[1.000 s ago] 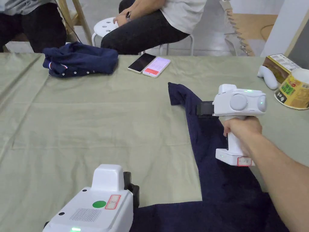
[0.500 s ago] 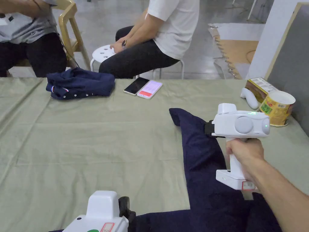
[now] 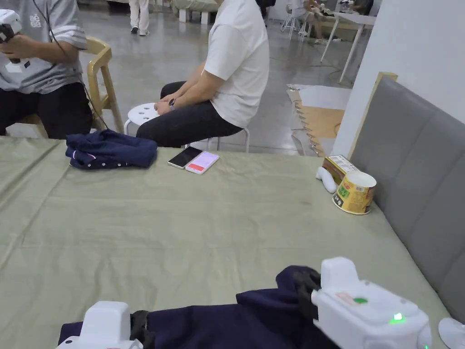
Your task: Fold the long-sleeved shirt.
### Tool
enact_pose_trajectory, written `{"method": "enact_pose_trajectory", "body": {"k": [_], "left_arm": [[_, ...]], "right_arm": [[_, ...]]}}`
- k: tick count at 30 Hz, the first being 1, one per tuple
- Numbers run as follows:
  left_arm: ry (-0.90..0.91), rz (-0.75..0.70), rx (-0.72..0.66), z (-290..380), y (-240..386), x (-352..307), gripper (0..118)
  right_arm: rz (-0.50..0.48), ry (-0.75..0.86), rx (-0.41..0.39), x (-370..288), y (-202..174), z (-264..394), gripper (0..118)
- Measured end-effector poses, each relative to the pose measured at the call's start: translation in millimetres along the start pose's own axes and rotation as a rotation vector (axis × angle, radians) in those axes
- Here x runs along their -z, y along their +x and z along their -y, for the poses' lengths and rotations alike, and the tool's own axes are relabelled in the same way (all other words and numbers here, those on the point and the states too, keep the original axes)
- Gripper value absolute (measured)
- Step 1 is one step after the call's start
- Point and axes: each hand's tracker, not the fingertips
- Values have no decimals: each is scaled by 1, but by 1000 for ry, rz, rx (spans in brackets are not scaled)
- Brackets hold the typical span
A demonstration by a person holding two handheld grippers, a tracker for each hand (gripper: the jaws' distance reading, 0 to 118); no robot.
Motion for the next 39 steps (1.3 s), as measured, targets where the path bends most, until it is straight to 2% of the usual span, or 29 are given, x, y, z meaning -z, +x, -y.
{"method": "enact_pose_trajectory", "body": {"k": [3,7,11,12,13,14,15,16,17,18,19,22,23,24,25,26,27,29,31,33,34,35,36,37,38,39], "left_arm": [[-25,14,47,33,-8,-27,4],[-123,-12,-41,76,-17,-38,4],[-162,-10,-44,101,-10,-38,4],[-168,-8,-45,102,-8,-38,4],[-174,-5,-45,103,-6,-38,4],[-173,-2,-46,103,-4,-38,4],[-174,-1,-45,102,-2,-38,4],[-173,2,-43,100,0,-38,4],[-169,6,-39,97,1,-38,4],[-162,6,-34,94,2,-39,4],[-150,5,-28,90,3,-38,4],[-127,6,-26,79,3,-34,4],[-122,7,-27,77,2,-31,4],[-114,6,-26,74,2,-29,4],[-108,3,-23,71,2,-26,4],[-103,2,-20,69,2,-24,4],[-99,-1,-19,66,2,-20,4],[-100,-3,-22,62,-1,-13,4],[-103,-11,-20,60,-3,-3,4],[-109,-18,-20,57,-6,6,4],[-115,-21,-25,56,-8,11,4],[-119,-24,-29,56,-9,15,4],[-124,-26,-31,55,-10,20,4],[-130,-30,-30,55,-11,25,4],[-134,-32,-30,55,-12,28,4],[-140,-34,-30,55,-13,32,4]], "right_arm": [[30,-34,48,-53,-21,62,0],[36,-189,142,-68,-41,143,0],[15,-325,113,-48,-51,186,0],[9,-318,119,-46,-52,189,5],[14,-300,114,-45,-52,191,24],[10,-299,99,-45,-53,188,53],[-1,-309,92,-45,-54,185,95],[-13,-315,95,-46,-55,180,117],[-21,-274,104,-53,-55,173,118],[-55,-206,115,-61,-52,165,117],[-44,-183,138,-68,-48,156,117],[24,-61,158,-87,-30,129,117],[53,-46,159,-89,-26,122,113],[55,-33,154,-91,-19,116,91],[48,-18,151,-90,-11,111,53],[52,-19,149,-85,-3,106,5],[75,-28,140,-79,3,101,0],[140,-44,138,-68,17,90,0],[72,-63,182,-44,41,74,0],[80,-102,182,-20,58,56,0],[101,-131,202,0,72,46,17],[110,-159,196,14,80,39,57],[98,-207,203,33,91,32,117],[27,-250,231,45,91,19,114],[99,-253,216,60,104,15,111],[63,-313,242,76,111,9,112]]}}
